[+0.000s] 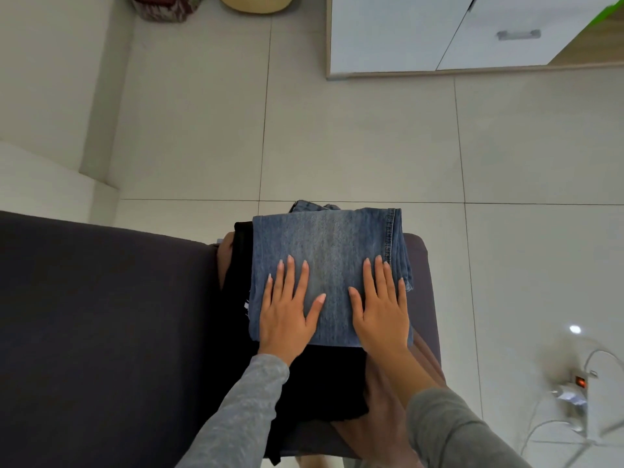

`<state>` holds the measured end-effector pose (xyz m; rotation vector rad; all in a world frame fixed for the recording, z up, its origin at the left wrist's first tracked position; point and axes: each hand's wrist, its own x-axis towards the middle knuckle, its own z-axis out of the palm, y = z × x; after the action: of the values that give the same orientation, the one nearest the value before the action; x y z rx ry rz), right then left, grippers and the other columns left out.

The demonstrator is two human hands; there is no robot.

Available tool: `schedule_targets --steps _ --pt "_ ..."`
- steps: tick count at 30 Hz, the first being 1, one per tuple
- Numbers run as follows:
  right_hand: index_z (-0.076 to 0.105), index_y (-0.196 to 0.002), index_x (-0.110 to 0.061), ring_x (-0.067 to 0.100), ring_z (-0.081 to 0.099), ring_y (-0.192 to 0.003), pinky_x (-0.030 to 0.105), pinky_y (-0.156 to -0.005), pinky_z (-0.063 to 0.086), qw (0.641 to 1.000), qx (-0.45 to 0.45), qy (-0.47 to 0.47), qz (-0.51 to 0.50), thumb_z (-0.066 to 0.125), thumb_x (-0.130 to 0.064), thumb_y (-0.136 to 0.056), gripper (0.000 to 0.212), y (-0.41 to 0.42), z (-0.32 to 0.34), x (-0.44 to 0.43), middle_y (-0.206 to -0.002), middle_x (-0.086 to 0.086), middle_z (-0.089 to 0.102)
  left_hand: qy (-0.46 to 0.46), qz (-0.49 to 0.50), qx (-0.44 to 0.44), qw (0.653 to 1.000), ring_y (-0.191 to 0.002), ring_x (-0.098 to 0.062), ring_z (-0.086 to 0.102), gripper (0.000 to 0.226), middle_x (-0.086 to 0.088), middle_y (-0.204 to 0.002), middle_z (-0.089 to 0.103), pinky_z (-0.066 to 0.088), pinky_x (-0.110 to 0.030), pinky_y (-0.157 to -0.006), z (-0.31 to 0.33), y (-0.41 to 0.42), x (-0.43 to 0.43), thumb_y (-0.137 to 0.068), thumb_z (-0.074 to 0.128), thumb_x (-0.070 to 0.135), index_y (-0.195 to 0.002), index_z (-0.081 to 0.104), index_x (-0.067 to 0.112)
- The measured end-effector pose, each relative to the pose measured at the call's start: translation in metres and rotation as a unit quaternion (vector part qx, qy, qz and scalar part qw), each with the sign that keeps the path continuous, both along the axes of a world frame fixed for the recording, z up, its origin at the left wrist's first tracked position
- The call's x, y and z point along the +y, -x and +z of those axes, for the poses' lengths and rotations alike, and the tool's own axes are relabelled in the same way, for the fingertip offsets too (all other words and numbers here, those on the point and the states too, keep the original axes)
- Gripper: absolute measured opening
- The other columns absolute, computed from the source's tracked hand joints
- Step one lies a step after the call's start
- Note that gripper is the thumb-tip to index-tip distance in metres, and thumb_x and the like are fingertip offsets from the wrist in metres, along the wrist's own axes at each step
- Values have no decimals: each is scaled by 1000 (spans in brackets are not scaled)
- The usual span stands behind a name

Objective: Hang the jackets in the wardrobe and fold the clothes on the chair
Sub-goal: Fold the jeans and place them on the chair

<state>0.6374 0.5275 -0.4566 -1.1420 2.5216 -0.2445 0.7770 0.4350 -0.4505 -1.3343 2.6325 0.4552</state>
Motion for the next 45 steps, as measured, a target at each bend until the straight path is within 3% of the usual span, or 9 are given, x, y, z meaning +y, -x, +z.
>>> schedule_targets --steps 13,17,21,28,32,35,38,43,45 --pt "45 -138 -8 23 34 -139 41 -116 12 996 -11 87 -25 29 -38 -96 54 -18 -6 19 -148 9 38 -22 -5 139 990 -141 -15 25 57 -6 -152 32 17 -32 -115 -4 -28 20 -97 29 44 -144 37 13" --pt "60 -113 -4 17 49 -122 37 -113 27 945 -167 230 -159 50 -8 -91 24 -34 8 43 -126 7 57 -58 182 329 925 -104 -14 53 32 3 -113 54 44 -30 -93 13 -42 41 -92 48 35 -112 59 13" --pt "57 -98 -9 14 49 -96 26 -91 39 923 -131 246 -266 56 -10 -88 10 -57 25 68 -101 6 55 -92 454 372 804 -66 -4 47 20 2 -78 50 42 -26 -67 25 -51 58 -92 56 29 -86 48 12" --pt "47 -94 -14 27 65 -86 39 -76 55 708 -373 186 -571 52 -45 -91 32 -56 22 55 -98 16 63 -288 587 384 652 -79 -21 66 33 -16 -101 59 56 -24 -67 24 -47 39 -90 56 41 -93 45 10" --pt "45 -128 -13 27 63 -101 35 -75 55 637 -445 213 -592 51 -52 -90 55 -33 19 41 -120 6 57 -329 601 375 625 -99 -21 62 52 -6 -107 57 55 -31 -76 25 -47 19 -83 61 50 -107 42 8" --pt "51 -121 -15 26 61 -105 40 -84 55 611 -466 210 -604 55 -54 -86 53 -17 23 33 -121 7 59 -366 598 346 623 -102 -21 62 74 -6 -112 58 55 -33 -75 23 -48 2 -67 65 61 -113 46 5" --pt "59 -110 -7 27 62 -96 32 -74 55 671 -427 154 -586 53 -55 -87 54 -1 30 30 -109 11 64 -397 581 313 638 -100 -18 63 73 -4 -112 61 54 -31 -71 26 -48 -15 -69 67 59 -114 50 3" --pt "57 -103 15 35 64 -87 52 -89 51 769 -400 64 -495 57 -76 -69 97 34 29 22 -107 29 63 -458 551 276 640 -90 -17 68 56 -7 -104 69 54 -31 -74 28 -45 -45 -78 71 44 -108 61 -2" --pt "60 -107 5 31 64 -93 45 -90 51 775 -437 42 -455 62 -67 -72 80 50 30 8 -109 22 65 -476 531 255 653 -91 -19 68 54 -8 -104 70 53 -30 -77 25 -43 -58 -77 72 42 -108 63 -1"
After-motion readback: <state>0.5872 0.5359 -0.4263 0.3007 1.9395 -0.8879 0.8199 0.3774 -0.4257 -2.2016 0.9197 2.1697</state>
